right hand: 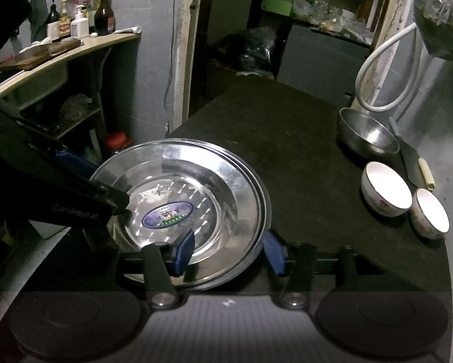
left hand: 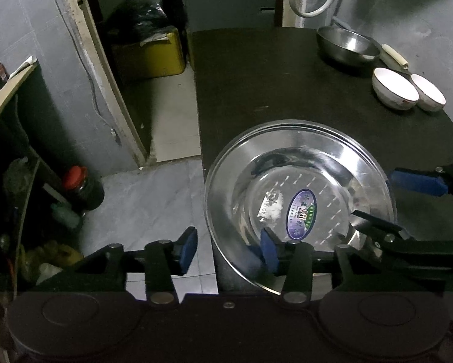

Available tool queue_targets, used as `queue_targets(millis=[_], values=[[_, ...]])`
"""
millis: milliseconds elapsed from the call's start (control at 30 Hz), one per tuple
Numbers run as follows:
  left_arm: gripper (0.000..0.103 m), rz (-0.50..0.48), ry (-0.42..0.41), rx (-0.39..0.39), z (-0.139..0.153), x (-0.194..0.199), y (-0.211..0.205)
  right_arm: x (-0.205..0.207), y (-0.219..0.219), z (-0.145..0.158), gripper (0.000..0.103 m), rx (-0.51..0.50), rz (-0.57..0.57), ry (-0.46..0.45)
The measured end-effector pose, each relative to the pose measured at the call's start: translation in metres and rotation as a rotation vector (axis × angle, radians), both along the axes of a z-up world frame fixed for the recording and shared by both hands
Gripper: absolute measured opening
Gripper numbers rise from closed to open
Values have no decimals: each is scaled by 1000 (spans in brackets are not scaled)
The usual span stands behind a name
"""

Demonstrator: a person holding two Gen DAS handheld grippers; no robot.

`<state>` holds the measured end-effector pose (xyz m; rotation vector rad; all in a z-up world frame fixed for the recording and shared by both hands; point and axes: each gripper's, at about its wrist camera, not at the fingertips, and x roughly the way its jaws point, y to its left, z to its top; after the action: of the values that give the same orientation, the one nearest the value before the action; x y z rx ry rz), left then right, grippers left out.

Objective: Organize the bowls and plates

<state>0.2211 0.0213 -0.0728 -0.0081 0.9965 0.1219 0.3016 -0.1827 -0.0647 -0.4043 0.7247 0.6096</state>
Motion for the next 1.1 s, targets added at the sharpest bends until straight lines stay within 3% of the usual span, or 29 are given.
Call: queue_targets(millis=[67,133,333,533,800,933,1033,1100], values=[[66,14,-7,5,1,-1,2,1,-3,-1,69,5,-8,-2],[79,31,-23,10,3,-3,4,1,-7,-1,83,15,-28,-6],[97,65,-60,4,11,-3,11,3,-28,-1,99,45,-124,-29],[101,87,-89,-9,17,8,12,9,-49,-5,103,70,-219,-31],[101,8,-99,39,26,33,-7,8,-79,-14,103,121,-314,-19],[102,-36,-127,33,34,58,-17,12,-96,-15,103,151,-369,-30],[102,-43,-100,34,33,86,-25,20,-108,-16,103,167,-385,-9],[102,-45,-81,-7,32,105,-27,26,-112,-13,103,175,-382,-3]])
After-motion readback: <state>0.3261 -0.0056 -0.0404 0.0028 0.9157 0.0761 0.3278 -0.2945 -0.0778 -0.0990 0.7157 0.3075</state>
